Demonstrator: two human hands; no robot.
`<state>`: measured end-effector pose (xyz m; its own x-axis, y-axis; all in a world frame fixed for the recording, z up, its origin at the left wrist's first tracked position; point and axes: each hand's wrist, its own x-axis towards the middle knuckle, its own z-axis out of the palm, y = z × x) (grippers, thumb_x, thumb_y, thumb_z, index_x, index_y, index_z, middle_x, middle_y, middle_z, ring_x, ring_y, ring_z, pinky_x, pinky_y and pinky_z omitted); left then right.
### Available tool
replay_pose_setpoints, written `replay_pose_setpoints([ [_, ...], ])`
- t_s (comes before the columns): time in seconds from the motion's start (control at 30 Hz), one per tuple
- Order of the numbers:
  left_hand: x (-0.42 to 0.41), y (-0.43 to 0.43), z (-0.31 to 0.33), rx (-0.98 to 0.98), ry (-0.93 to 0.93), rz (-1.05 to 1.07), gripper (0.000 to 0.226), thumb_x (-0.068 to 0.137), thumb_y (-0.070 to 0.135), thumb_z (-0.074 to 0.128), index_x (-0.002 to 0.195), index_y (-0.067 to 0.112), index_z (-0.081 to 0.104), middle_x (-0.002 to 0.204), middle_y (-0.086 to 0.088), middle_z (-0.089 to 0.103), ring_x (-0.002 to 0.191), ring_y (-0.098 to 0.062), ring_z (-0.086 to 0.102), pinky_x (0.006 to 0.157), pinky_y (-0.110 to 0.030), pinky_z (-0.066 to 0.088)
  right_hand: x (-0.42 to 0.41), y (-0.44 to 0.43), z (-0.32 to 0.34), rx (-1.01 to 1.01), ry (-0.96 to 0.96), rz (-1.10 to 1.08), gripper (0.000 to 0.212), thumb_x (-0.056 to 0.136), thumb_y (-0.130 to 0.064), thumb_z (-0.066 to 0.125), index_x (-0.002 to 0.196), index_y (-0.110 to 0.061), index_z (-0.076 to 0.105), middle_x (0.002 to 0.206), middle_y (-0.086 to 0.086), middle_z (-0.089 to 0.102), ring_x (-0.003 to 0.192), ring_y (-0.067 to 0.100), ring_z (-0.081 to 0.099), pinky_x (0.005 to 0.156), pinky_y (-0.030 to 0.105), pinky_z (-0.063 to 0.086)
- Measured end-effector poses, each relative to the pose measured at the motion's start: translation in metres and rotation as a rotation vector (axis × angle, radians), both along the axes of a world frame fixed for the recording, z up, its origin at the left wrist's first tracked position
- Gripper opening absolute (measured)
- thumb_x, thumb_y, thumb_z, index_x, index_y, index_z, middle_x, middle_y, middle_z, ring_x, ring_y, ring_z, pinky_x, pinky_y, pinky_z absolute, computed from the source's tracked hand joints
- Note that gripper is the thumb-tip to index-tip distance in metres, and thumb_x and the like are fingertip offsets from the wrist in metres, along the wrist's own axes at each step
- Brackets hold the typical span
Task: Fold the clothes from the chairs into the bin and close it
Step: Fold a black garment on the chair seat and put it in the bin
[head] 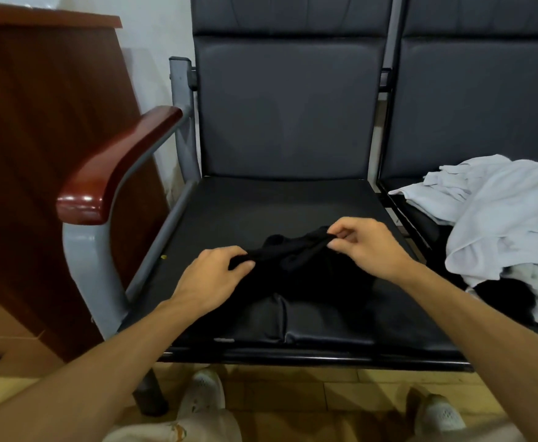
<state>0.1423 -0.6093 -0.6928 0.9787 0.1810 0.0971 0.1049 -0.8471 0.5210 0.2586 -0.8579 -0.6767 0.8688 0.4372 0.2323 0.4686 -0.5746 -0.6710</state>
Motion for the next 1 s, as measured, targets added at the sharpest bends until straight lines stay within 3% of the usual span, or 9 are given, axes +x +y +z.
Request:
replay_pose_setpoints([
  [0.1,-0.001,-0.011,0.013,-0.011,-0.168,0.034,0.025,0.096,0.042,0.051,0.104,0.025,0.067,0.096,0.008,0.067,0.089,-0.012,0.062,0.081,-0.037,0.052,0.0,-0.012,0.011,0.334,0.116,-0.077,0.025,0.084,-0.003,0.068,0.074,-0.026,0.065,0.073,-0.004,0.066,0.07,0.012,0.065,0.075,0.027,0.053],
  [0.17,-0.001,-0.026,0.024,-0.193,-0.247,0.015,0.022,0.096,0.038,0.053,0.097,0.024,0.07,0.09,0.011,0.07,0.086,-0.005,0.063,0.081,-0.031,0.052,-0.002,-0.019,0.02,0.516,0.149,-0.148,0.023,0.085,0.002,0.065,0.076,-0.019,0.065,0.071,-0.002,0.065,0.065,0.009,0.064,0.068,0.025,0.055],
  [0.33,-0.005,-0.058,0.039,-0.688,-0.104,-0.088,0.036,0.099,0.037,0.049,0.092,0.013,0.075,0.092,0.006,0.075,0.09,-0.007,0.069,0.091,-0.029,0.051,-0.005,-0.041,0.032,0.823,0.238,-0.355,0.011,0.089,0.0,0.06,0.085,-0.009,0.064,0.07,0.002,0.061,0.058,0.006,0.06,0.06,0.023,0.053],
  [0.5,0.007,-0.052,0.012,-0.524,0.071,0.008,0.048,0.098,0.049,0.046,0.096,0.007,0.069,0.09,0.007,0.07,0.093,-0.012,0.066,0.094,-0.039,0.05,-0.007,-0.058,0.008,0.4,0.25,-0.401,0.008,0.087,-0.011,0.064,0.083,-0.017,0.066,0.087,0.004,0.069,0.083,0.017,0.067,0.075,0.031,0.054],
  [0.6,0.013,-0.046,0.002,-0.454,0.074,0.08,0.037,0.098,0.044,0.048,0.099,0.015,0.072,0.099,-0.003,0.07,0.096,-0.018,0.065,0.094,-0.038,0.048,-0.012,-0.059,0.004,0.075,0.016,-0.317,0.014,0.086,-0.018,0.068,0.098,-0.017,0.062,0.095,-0.002,0.062,0.083,0.013,0.059,0.078,0.024,0.044],
  [0.73,0.02,-0.038,-0.001,0.026,-0.217,0.046,0.025,0.092,0.019,0.063,0.117,0.021,0.064,0.108,0.005,0.049,0.108,-0.016,0.051,0.1,-0.034,0.042,-0.023,-0.056,0.003,-0.208,-0.19,0.091,0.021,0.082,-0.035,0.073,0.095,-0.023,0.061,0.094,-0.007,0.055,0.083,0.008,0.054,0.082,0.03,0.047],
  [0.8,0.018,-0.043,0.007,0.085,-0.388,-0.102,0.023,0.089,0.012,0.064,0.11,0.021,0.066,0.104,0.008,0.051,0.104,-0.013,0.051,0.095,-0.03,0.042,-0.026,-0.053,-0.001,-0.461,-0.135,0.266,0.039,0.08,-0.046,0.072,0.112,-0.027,0.061,0.111,-0.01,0.051,0.104,0.008,0.046,0.094,0.03,0.042],
  [0.87,0.011,-0.055,0.014,0.101,-0.333,-0.314,0.021,0.091,0.022,0.063,0.111,0.025,0.066,0.107,0.011,0.056,0.106,-0.009,0.051,0.096,-0.028,0.041,-0.023,-0.053,-0.006,-0.678,-0.176,0.295,0.046,0.083,-0.044,0.07,0.124,-0.028,0.057,0.122,-0.009,0.048,0.114,0.012,0.042,0.1,0.032,0.038],
  [1.0,0.009,-0.07,-0.002,0.51,0.106,-0.502,0.057,0.093,0.055,0.048,0.144,0.032,0.041,0.145,0.011,0.039,0.137,-0.008,0.03,0.117,-0.03,0.019,-0.016,-0.057,-0.005,-0.445,-0.14,0.148,0.016,0.089,-0.027,0.065,0.105,-0.027,0.068,0.108,-0.005,0.068,0.107,0.017,0.06,0.094,0.035,0.046],
])
